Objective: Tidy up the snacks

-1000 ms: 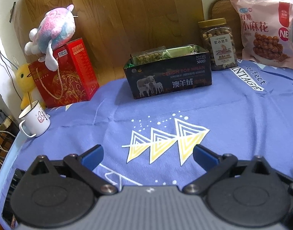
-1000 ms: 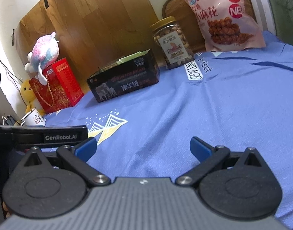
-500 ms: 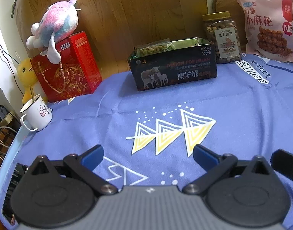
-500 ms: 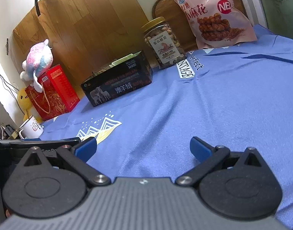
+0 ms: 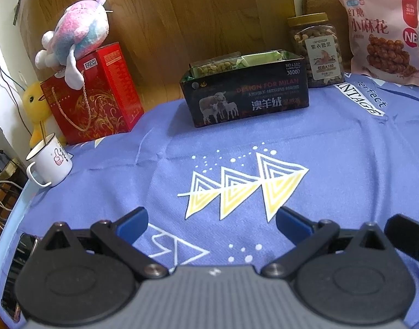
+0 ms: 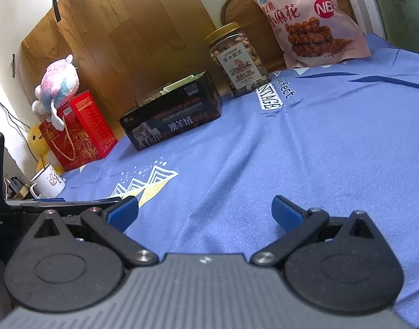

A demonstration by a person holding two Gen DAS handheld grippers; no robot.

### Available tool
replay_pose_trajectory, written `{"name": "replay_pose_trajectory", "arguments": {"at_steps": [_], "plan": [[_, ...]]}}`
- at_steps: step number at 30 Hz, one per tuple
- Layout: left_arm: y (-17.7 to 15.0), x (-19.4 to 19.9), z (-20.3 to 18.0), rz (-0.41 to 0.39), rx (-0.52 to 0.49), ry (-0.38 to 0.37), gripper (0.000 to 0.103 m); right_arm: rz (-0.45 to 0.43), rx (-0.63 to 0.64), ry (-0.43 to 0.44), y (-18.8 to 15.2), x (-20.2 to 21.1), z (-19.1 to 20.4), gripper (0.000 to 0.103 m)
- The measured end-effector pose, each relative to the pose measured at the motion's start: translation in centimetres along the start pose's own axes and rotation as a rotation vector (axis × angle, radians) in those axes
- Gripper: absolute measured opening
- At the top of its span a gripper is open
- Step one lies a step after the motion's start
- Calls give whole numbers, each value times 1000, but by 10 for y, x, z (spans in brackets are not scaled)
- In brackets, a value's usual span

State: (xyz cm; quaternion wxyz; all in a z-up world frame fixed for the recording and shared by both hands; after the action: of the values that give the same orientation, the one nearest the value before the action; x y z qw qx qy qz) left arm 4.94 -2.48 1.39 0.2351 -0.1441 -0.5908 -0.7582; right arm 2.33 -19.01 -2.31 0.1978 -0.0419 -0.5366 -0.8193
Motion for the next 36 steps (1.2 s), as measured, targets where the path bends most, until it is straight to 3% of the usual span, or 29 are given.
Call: {"name": "replay_pose_trajectory", "arguments": {"at_steps": [36], "plan": [[5, -4, 8, -6, 60, -31, 103, 22, 65, -31, 2, -2, 8, 103]]}}
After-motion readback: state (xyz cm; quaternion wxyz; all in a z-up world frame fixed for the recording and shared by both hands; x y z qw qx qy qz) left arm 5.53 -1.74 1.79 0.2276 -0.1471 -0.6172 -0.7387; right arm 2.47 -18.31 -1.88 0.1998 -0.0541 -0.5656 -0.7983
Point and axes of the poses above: each gripper's, at about its wrist camera, not at the fingertips, and x roughly against the way its jaws point, z to its left, y to its top, the point moved 4 cm from there along -x, roughly the way its jaws point, and after that the axes turned 13 degrees about -z, right-handed, at the moved point
